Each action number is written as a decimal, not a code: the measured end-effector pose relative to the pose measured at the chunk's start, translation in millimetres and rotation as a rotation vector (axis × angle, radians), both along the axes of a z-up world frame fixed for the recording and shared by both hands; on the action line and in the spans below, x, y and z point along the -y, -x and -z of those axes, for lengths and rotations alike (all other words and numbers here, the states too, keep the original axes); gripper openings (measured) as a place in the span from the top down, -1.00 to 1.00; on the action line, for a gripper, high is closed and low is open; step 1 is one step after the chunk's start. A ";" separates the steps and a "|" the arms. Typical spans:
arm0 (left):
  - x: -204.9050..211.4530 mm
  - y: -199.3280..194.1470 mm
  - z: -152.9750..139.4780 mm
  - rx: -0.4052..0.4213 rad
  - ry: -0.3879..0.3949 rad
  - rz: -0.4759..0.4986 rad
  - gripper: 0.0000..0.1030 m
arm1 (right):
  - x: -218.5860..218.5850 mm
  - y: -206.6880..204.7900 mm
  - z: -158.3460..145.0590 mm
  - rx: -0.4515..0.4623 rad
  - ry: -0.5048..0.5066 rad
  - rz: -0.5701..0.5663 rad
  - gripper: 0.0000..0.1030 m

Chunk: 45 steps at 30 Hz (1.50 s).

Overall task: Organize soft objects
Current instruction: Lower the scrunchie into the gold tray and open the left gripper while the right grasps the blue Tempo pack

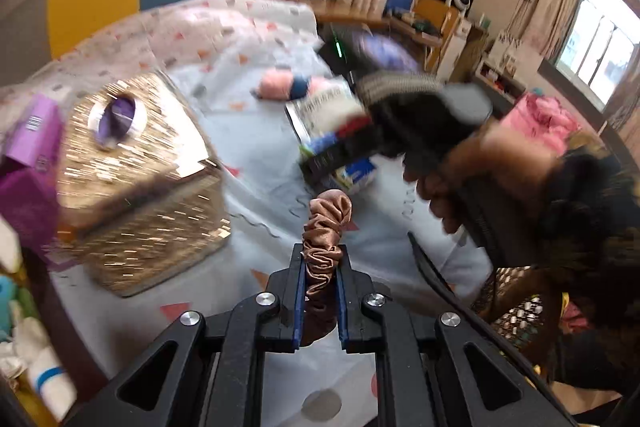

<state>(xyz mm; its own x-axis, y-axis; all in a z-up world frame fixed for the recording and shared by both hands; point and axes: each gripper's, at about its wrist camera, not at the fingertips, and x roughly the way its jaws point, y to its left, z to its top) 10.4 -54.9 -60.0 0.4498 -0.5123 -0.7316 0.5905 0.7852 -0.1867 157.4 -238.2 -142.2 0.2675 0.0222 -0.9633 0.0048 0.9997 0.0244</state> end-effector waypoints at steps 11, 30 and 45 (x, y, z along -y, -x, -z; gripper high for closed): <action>-128.9 -6.3 -44.2 0.042 0.150 -0.351 0.76 | -2.0 10.3 2.9 0.013 0.010 -0.009 -0.14; -279.4 17.9 21.0 -0.166 0.225 -0.825 0.74 | -11.1 11.1 -0.6 0.028 0.035 -0.038 -0.15; -258.0 19.9 18.5 -0.065 0.023 -0.838 -0.10 | -17.5 15.4 1.8 0.040 0.055 -0.061 -0.14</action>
<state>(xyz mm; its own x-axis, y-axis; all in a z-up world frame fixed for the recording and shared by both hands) -9.4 203.1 -78.5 0.6451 -0.0423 -0.7629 -0.1992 0.9546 -0.2214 142.0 -220.7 -144.0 0.3056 -0.0134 -0.9521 -0.0560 0.9979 -0.0320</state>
